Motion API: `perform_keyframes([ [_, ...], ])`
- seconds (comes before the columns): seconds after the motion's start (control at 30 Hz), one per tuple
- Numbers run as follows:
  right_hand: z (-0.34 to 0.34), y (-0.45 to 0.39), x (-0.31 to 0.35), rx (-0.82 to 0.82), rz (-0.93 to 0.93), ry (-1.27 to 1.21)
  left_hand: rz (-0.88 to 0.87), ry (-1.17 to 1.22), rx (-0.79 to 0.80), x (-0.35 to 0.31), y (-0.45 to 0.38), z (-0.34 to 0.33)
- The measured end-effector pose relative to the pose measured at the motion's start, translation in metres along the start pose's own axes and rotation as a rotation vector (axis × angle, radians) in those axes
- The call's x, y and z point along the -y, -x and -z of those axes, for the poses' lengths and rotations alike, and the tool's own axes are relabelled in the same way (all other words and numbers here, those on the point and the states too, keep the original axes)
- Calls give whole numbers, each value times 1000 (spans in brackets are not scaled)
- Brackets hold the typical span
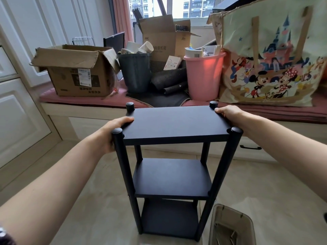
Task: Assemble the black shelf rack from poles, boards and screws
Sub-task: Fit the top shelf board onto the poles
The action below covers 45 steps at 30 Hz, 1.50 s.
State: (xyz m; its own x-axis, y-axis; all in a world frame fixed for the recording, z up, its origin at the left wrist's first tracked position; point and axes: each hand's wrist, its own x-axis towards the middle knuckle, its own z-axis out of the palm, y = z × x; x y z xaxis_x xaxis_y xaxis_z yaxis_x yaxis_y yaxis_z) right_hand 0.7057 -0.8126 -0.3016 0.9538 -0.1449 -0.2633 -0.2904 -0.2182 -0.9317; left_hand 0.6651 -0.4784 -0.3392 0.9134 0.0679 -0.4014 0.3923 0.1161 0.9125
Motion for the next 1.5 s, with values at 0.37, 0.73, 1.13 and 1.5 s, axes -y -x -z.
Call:
perform_keyframes([
  [0.37, -4, -18, -30, -2, 23, -3, 14, 52, 43, 24, -14, 8],
  [0.73, -8, -18, -44, 57, 24, -89, 5, 1, -32, 31, -27, 10],
  [1.13, -15, -26, -50, -31, 40, 0, 2, 21, -10, 40, -24, 8],
  [1.5, -16, -25, -57, -11, -19, -61, 33, 63, 44, 48, -34, 14],
])
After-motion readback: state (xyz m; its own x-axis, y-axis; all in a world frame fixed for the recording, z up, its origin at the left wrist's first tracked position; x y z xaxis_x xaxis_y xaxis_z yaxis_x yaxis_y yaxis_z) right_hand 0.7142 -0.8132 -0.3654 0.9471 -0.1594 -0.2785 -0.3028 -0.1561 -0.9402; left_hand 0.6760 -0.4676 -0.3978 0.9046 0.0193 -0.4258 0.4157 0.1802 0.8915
